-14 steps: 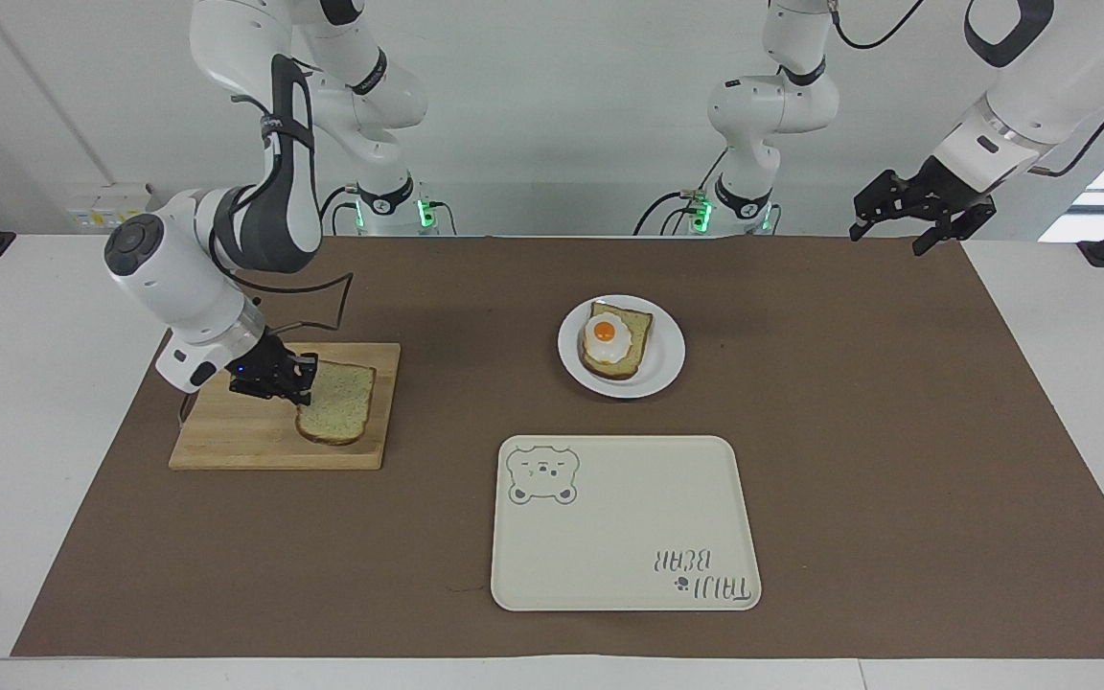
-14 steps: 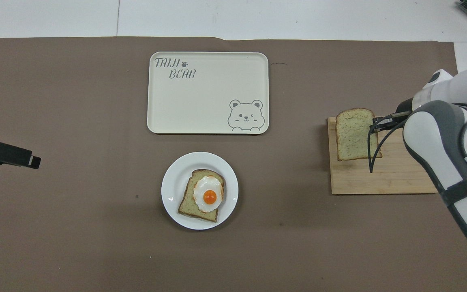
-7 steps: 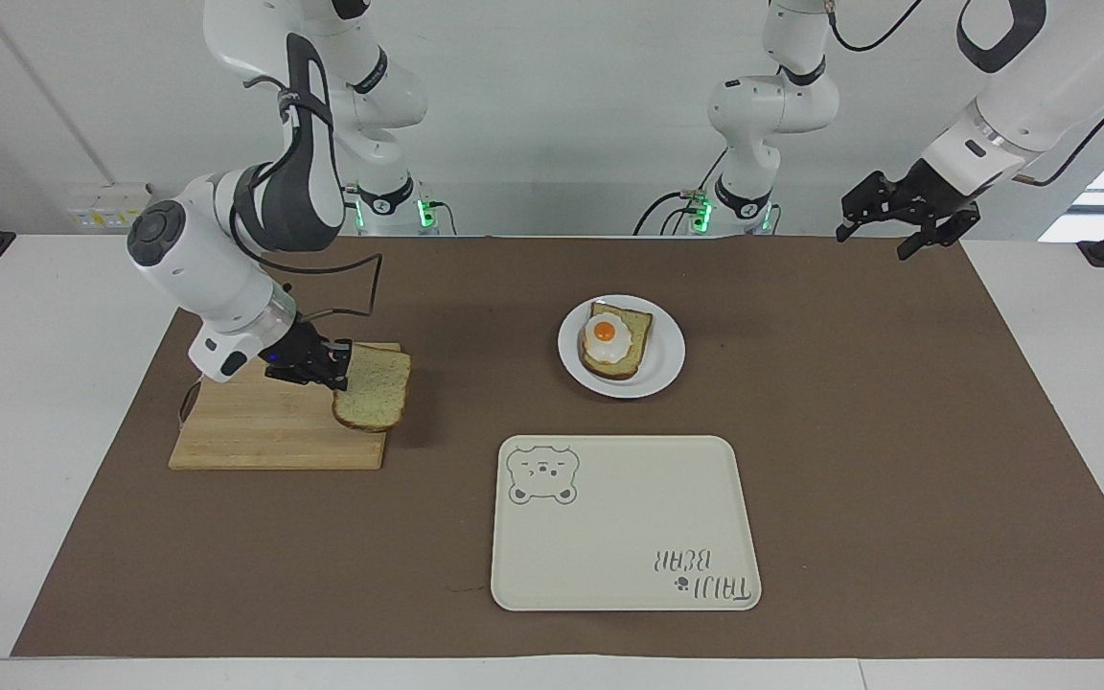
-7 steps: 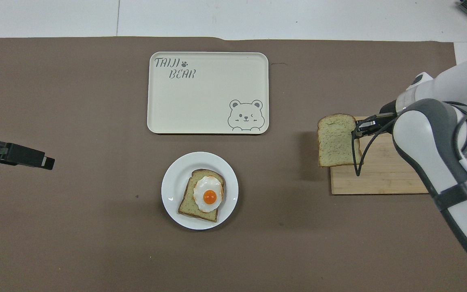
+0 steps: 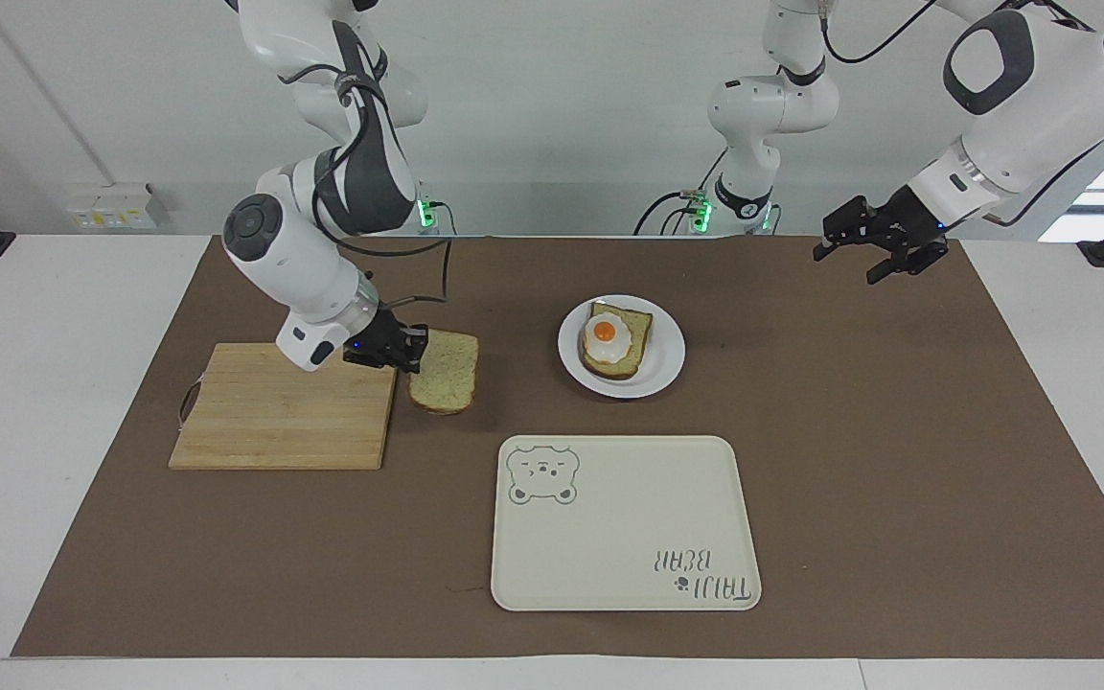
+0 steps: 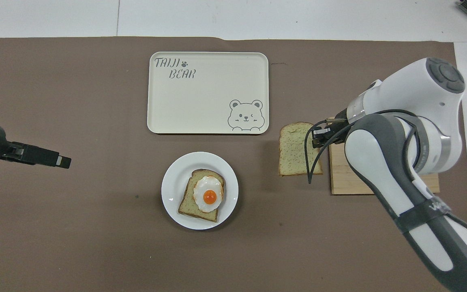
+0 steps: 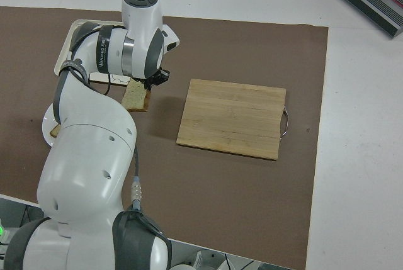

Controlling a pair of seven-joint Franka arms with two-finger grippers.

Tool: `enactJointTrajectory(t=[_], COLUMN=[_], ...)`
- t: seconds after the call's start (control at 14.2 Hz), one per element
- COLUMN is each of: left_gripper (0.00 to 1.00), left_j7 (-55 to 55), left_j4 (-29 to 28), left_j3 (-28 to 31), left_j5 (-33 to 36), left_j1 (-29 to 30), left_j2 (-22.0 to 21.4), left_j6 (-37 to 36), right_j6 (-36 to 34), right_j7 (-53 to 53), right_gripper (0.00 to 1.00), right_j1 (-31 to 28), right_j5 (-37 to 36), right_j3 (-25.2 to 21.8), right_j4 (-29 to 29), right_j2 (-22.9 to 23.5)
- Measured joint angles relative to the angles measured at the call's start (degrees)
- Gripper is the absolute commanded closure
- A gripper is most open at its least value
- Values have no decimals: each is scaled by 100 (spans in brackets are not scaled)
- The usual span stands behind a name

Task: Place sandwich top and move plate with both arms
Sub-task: 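Lift the bread slice with the right gripper toward the plate, then lower the bread onto the egg toast while the left gripper reaches the plate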

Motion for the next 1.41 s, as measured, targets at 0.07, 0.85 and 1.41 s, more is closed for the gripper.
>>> enactJointTrajectory(t=[0.07, 0.85, 1.41], left_gripper=[0, 0, 0], left_j7=[86, 754, 1858], left_j4=[-90, -859, -1321], left_j3=[2, 17, -15], left_j5=[-134, -1510, -2640], left_j1=[6, 138, 137], left_j2=[1, 40, 751], left_j6=[106, 561, 699], right_j6=[43, 566, 977], right_j7=[179, 1135, 1834], right_gripper=[100, 100, 100], right_j1=[2, 795, 1592], right_j5=[0, 371, 498], right_j3=[135, 625, 634], right_j4=[0, -105, -258], right_j2=[-1, 16, 92])
